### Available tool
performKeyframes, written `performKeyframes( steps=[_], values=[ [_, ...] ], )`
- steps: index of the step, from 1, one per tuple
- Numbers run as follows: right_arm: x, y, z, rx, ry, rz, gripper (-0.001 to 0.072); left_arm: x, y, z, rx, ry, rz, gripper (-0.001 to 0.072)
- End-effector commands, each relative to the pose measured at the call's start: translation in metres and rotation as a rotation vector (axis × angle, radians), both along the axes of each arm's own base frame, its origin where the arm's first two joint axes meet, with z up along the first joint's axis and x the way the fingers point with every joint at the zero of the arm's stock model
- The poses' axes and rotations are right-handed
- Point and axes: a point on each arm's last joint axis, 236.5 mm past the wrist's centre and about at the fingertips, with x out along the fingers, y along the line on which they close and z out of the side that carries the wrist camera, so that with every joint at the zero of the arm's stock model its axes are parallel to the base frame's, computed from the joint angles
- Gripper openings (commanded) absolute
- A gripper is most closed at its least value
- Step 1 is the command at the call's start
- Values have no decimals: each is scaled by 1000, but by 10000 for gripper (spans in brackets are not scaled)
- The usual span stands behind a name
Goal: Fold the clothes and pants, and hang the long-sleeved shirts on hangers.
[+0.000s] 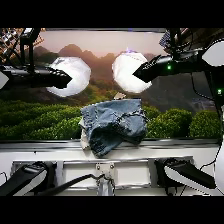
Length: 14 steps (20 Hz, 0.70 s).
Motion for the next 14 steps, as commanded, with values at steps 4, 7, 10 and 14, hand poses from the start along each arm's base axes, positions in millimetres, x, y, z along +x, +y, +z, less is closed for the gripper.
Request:
performKeyframes(
  steps=[4, 7, 10, 14],
  values=[
    [0, 0, 0, 0, 2, 0, 504, 0, 0, 0, 0, 0, -1, 262],
    [0, 0, 0, 0, 1, -1, 504, 0, 0, 0, 1, 3, -2, 262],
    [2, 0, 1, 4, -7, -5, 504, -5, 0, -4, 2, 30, -2, 262],
    [15, 1, 9, 25, -58, -36, 504, -6, 0, -4, -14, 49, 19, 262]
  ],
)
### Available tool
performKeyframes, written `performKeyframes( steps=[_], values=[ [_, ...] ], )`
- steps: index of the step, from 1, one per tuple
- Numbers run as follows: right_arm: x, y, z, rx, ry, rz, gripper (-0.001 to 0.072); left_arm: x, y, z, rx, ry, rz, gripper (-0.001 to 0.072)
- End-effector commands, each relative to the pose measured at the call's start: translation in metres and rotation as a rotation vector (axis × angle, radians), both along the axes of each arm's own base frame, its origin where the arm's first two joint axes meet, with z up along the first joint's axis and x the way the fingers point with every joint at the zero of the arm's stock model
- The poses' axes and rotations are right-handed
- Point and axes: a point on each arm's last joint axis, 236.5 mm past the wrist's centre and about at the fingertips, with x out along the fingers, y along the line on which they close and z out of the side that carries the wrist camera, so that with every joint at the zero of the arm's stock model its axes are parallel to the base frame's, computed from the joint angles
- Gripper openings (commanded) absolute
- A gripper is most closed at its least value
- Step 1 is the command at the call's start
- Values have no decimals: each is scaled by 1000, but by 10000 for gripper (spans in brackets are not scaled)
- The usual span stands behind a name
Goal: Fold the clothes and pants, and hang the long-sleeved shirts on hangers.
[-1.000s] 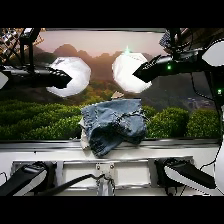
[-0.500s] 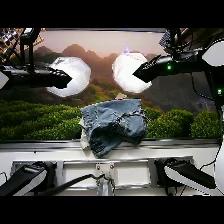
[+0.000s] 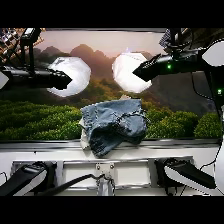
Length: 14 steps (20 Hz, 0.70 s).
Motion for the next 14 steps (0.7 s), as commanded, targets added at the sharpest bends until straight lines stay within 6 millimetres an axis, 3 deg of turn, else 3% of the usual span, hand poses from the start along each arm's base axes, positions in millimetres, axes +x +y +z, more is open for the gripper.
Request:
performKeyframes(
  steps=[1, 3, 5, 9, 11, 14],
  values=[
    [10, 0, 7, 19, -41, -25, 504, -2, 0, -1, -7, 19, 10, 262],
    [11, 1, 8, 22, -45, -28, 504, -3, 0, -4, -7, 30, 11, 262],
    [13, 1, 9, 28, -52, -31, 503, -7, -1, -20, -10, 77, 24, 262],
    [16, 3, 13, 45, -67, -38, 503, -31, -4, -88, 13, 245, 40, 262],
    [21, -5, 2, 10, -60, -63, 503, -45, 2, -124, 28, 335, 67, 262],
    [31, -29, -36, -47, 17, -199, 503, -54, 17, -158, 48, 411, 135, 263]
  ],
)
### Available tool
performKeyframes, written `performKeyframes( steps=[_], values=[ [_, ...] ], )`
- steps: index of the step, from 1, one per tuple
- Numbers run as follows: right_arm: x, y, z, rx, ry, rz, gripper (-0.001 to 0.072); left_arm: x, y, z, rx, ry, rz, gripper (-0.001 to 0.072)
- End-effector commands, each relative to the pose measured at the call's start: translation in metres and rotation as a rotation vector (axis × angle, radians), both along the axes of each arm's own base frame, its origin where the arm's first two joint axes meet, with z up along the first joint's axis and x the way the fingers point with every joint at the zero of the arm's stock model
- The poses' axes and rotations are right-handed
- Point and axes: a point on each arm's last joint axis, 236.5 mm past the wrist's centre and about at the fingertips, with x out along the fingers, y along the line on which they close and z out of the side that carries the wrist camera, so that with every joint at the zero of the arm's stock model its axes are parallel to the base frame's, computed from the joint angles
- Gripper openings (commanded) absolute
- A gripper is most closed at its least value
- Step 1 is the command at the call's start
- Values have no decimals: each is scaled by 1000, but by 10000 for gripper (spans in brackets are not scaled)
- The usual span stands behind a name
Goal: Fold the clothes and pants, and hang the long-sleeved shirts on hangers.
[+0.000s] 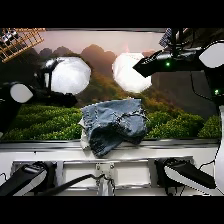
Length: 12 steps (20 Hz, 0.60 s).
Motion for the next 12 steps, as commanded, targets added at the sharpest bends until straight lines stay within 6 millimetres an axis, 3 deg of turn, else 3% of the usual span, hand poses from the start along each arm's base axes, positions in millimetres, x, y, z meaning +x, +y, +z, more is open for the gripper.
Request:
performKeyframes(
  steps=[1, 3, 7, 8, 12],
  values=[
    [10, -26, -39, -47, 82, -148, 503, -13, 16, -41, 25, 93, 76, 264],
    [7, -32, -66, -46, 149, -190, 503, -11, 23, -50, 22, 108, 125, 364],
    [-4, -33, -105, -38, 246, -223, 503, -12, 23, -78, 11, 151, 163, 378],
    [-7, -31, -110, -30, 262, -226, 503, -10, 19, -84, 0, 165, 161, 444],
    [-7, -24, -111, 13, 274, -229, 503, -11, -19, -103, -141, 239, 75, 487]
  ],
)
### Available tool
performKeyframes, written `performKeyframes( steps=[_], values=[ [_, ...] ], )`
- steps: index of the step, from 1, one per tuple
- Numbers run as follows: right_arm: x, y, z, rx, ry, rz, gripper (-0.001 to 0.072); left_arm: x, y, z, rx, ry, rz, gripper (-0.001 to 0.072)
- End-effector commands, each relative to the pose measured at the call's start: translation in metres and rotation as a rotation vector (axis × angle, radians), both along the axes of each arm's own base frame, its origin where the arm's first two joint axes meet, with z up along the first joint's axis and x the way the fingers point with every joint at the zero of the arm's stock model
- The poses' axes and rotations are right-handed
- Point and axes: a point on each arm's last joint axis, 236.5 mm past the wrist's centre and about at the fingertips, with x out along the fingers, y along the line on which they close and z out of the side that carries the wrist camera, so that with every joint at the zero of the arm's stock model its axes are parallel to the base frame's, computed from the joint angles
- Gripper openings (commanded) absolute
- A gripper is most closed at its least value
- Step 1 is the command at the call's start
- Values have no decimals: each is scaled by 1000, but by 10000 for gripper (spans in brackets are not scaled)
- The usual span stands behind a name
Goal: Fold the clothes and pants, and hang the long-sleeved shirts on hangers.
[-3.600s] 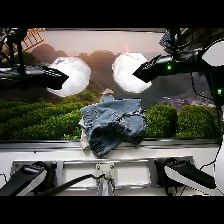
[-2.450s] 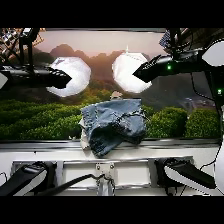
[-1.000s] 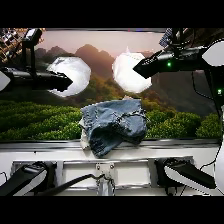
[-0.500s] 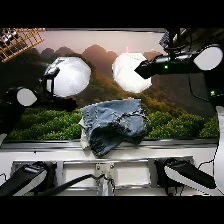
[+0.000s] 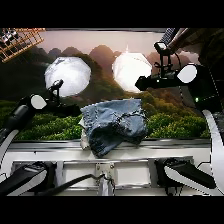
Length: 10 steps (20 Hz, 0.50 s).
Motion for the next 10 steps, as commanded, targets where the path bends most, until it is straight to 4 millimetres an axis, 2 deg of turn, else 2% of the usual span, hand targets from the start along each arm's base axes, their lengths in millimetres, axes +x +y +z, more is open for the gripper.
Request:
performKeyframes(
  steps=[1, 4, 6, 9, 10],
  values=[
    [0, 8, -2, 55, 13, -22, 503, 0, -25, -21, -105, 58, -38, 487],
    [-1, 14, 1, 87, 18, -23, 503, -2, -24, -44, -85, 100, -53, 486],
    [-1, 14, 1, 93, 24, -31, 503, 4, -23, -51, -77, 92, -39, 486],
    [1, 14, 2, 104, 27, -54, 504, 19, -37, -48, -145, 35, -31, 476],
    [4, 13, 4, 120, 29, -87, 505, 25, -46, -43, -194, 11, -27, 414]
  ],
)
